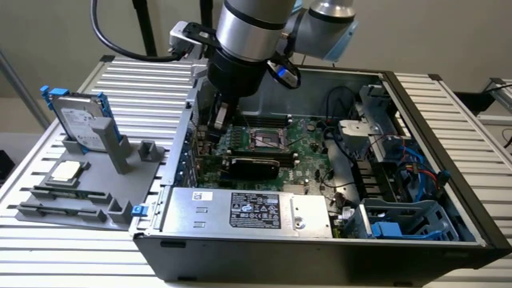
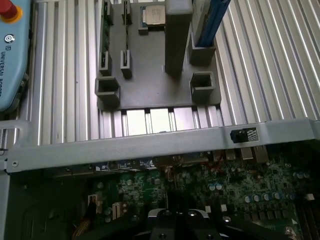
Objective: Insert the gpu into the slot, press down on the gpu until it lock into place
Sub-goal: 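Press down on the gpu until it lock into place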
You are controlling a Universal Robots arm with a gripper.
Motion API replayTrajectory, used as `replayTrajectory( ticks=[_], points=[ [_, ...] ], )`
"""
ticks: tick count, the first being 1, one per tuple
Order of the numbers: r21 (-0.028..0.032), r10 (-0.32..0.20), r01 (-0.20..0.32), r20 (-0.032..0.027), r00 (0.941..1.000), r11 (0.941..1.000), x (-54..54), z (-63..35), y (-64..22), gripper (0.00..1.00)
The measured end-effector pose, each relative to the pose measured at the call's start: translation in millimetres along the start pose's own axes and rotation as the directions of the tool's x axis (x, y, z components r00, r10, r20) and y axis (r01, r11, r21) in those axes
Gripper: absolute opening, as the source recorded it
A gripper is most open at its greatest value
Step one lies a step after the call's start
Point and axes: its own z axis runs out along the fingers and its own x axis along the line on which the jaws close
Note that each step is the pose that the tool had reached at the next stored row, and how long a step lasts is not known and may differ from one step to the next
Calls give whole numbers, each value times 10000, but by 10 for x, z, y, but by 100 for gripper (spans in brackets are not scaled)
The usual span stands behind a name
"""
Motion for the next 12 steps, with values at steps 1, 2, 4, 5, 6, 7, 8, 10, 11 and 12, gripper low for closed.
replayTrajectory(
  ticks=[1,2,4,5,6,7,8,10,11,12],
  points=[
    [82,-18,18,6,10000,10000,-1,-2,-9,11],
    [180,-35,35,15,10000,9998,-2,-4,-15,11],
    [438,-80,78,37,10000,9990,-2,-7,-26,11],
    [580,-97,94,51,9999,9983,-2,-8,-31,11],
    [721,-115,110,66,9999,9973,-2,-9,-36,11],
    [870,-135,128,78,9999,9961,-1,-11,-42,11],
    [1012,-154,144,91,9998,9948,-2,-12,-48,11],
    [1287,-192,175,117,9997,9915,-2,-15,-61,11],
    [1410,-208,189,125,9997,9898,-1,-17,-67,11],
    [1531,-224,201,137,9997,9880,-2,-19,-75,11]
  ],
)
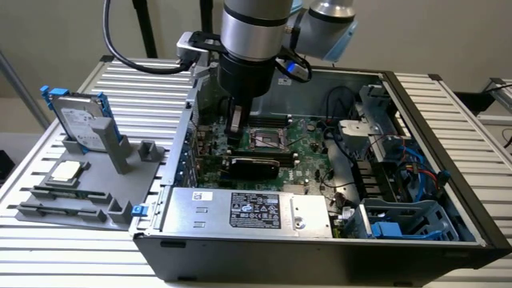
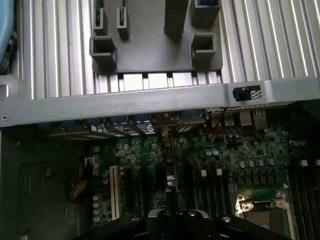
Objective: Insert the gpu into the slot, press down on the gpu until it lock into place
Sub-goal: 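Press down on the gpu until it lock into place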
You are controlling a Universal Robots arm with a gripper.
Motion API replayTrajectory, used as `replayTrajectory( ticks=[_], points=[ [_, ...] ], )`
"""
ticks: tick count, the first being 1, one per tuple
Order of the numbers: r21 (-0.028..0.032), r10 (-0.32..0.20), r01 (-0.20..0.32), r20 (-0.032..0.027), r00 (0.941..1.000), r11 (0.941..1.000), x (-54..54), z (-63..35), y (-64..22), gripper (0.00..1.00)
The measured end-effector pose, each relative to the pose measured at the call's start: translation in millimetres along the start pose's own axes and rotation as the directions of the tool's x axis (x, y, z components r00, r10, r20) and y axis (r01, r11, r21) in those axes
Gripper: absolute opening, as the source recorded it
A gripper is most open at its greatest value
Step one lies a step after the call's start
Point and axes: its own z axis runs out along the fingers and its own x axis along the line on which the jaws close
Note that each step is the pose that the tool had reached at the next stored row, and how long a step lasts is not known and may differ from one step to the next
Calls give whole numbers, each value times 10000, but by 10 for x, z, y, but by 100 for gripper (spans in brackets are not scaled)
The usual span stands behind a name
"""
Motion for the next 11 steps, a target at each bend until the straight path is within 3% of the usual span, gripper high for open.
replayTrajectory(
  ticks=[2,3,11],
  points=[
    [206,-23,23,20,10000,9998,-1,-3,-21,11],
    [272,-32,31,27,10000,9996,-3,-7,-31,11],
    [282,-38,37,28,10000,9996,-3,-17,-34,11]
  ],
)
